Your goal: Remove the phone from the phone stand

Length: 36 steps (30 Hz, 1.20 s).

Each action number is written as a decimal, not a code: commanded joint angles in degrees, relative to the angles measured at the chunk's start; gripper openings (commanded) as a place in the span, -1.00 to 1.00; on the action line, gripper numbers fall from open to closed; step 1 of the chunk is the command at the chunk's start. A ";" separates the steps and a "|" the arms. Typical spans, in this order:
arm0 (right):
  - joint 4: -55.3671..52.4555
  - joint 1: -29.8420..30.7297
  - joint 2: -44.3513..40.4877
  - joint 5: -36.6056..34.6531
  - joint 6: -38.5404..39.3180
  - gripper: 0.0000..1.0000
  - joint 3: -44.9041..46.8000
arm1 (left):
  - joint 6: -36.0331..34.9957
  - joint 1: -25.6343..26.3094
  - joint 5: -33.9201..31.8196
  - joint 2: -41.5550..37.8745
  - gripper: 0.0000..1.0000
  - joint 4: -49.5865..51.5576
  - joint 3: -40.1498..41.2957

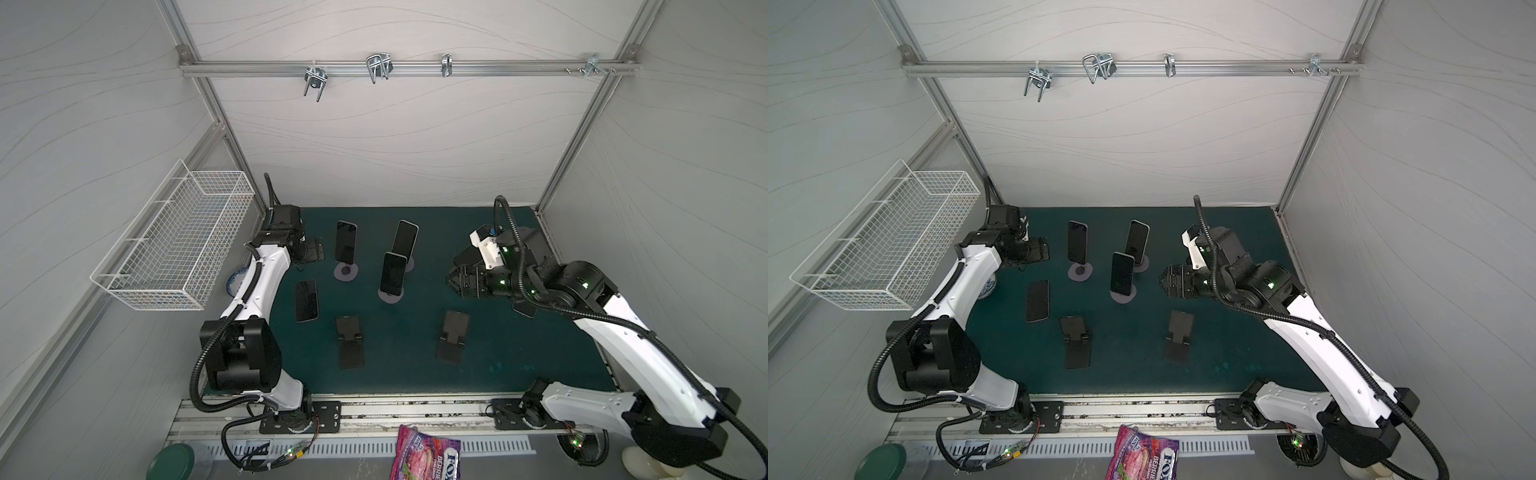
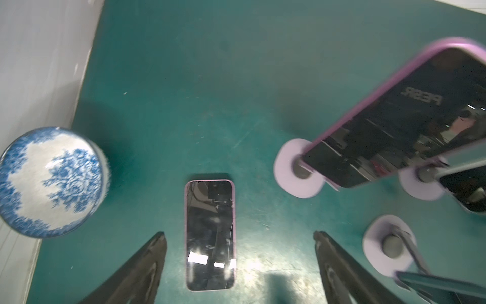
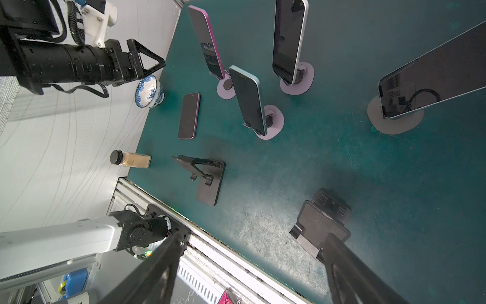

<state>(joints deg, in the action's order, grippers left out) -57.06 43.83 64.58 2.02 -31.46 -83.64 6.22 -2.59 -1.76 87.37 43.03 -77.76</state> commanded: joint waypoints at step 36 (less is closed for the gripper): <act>-4.51 -10.80 -0.51 -19.66 -18.39 0.98 5.92 | -14.40 24.47 23.49 -23.69 0.78 -21.97 12.35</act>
<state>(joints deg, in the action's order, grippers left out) -61.93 35.70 64.69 -18.57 -48.29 -78.28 -6.09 21.54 16.97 64.97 27.94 -65.73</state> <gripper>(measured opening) 0.990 0.889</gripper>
